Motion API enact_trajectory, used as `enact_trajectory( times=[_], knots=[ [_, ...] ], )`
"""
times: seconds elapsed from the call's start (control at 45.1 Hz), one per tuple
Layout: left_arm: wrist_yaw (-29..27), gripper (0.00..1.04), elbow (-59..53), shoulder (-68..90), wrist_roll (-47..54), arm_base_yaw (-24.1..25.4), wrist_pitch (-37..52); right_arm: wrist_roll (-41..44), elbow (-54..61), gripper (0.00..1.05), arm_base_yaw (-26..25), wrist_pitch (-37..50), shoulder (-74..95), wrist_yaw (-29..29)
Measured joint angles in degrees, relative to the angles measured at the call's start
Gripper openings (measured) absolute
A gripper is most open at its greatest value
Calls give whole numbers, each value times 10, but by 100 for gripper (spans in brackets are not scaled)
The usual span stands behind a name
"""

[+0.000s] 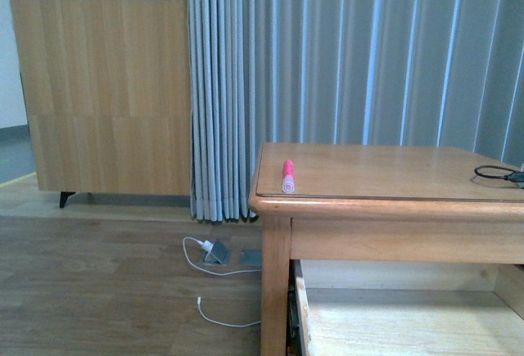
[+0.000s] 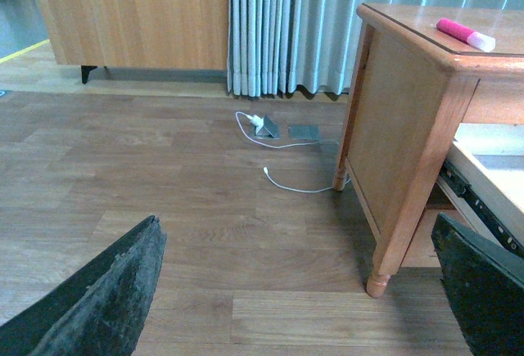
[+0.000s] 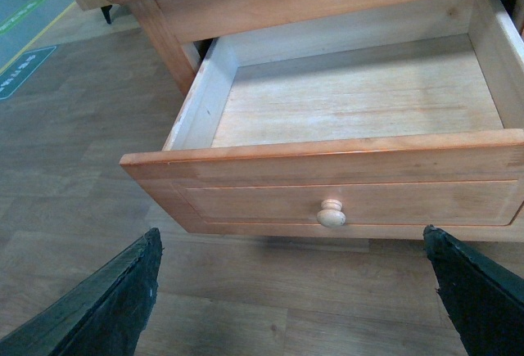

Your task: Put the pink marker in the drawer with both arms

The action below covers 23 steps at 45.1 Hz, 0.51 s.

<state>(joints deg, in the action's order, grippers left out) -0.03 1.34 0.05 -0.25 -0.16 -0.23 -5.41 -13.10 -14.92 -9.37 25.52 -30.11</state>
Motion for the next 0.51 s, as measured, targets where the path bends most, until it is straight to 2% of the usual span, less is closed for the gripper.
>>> enact_trajectory(
  times=[0.177,0.288,0.333,0.377,0.488,0.51],
  knots=[
    [0,99,0,0,0,0,0,0,0,96,0,0,-1,2],
    [0,99,0,0,0,0,0,29,60,80,43,158,-49,156],
    [-1,99,0,0,0,0,0,34,73,75,53,192,-63,189],
    [0,99,0,0,0,0,0,42,79,79,61,216,-77,212],
    [0,99,0,0,0,0,0,47,82,97,65,220,-79,217],
    [0,99,0,0,0,0,0,47,82,98,65,220,-79,217]
  ],
)
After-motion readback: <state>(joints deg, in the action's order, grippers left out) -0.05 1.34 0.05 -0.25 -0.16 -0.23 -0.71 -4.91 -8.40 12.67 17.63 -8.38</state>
